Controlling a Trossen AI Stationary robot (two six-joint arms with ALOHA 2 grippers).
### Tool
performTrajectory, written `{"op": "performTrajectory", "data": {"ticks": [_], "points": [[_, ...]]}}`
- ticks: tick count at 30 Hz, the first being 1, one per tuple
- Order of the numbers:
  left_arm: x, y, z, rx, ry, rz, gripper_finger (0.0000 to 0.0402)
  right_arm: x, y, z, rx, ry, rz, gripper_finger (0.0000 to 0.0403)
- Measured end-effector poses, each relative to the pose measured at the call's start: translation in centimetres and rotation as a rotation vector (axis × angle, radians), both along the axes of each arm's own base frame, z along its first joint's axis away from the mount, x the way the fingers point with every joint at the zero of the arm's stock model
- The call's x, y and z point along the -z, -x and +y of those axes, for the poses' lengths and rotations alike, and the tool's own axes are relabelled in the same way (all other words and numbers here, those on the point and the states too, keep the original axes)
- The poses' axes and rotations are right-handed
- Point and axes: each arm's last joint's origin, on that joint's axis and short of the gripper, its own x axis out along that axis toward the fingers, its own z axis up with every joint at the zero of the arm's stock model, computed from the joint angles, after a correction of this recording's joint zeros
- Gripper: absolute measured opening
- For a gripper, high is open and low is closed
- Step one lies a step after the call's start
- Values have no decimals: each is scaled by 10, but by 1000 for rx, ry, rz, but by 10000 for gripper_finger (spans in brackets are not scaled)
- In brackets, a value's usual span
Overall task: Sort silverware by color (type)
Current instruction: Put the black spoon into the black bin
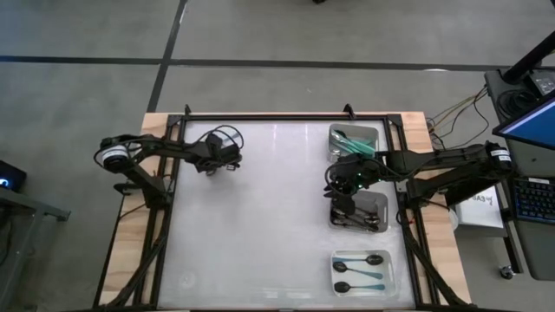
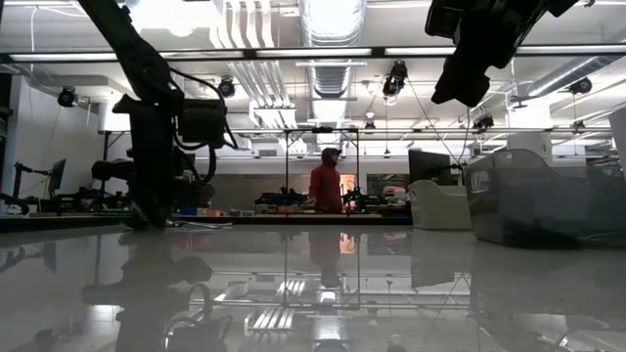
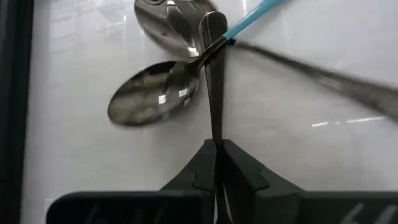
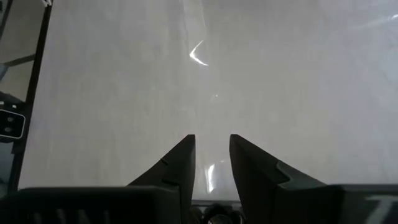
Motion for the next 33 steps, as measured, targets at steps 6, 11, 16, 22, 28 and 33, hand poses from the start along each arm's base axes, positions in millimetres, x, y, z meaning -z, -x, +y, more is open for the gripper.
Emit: {"op": "performTrajectory", "data": {"ticks": [6, 11, 16, 22, 28, 33], "points": [[-6, 18, -11, 0, 101, 155, 1, 2, 2, 0, 0, 0, 35, 84], [-11, 37, -21, -30, 217, 300, 0, 3, 3, 0, -3, 3, 40, 81], [-14, 30, -31, 121, 322, 292, 0, 2, 2, 0, -32, 34, 19, 85], [-31, 1, -47, 384, 427, 175, 0, -3, -3, -2, -32, 49, -52, 83], [-70, -44, -61, 715, 363, -35, 1, -4, -4, -3, 4, 81, -60, 85], [-111, -85, -70, 934, 192, -259, 1, -5, -4, -4, 32, 105, -73, 88]]}}
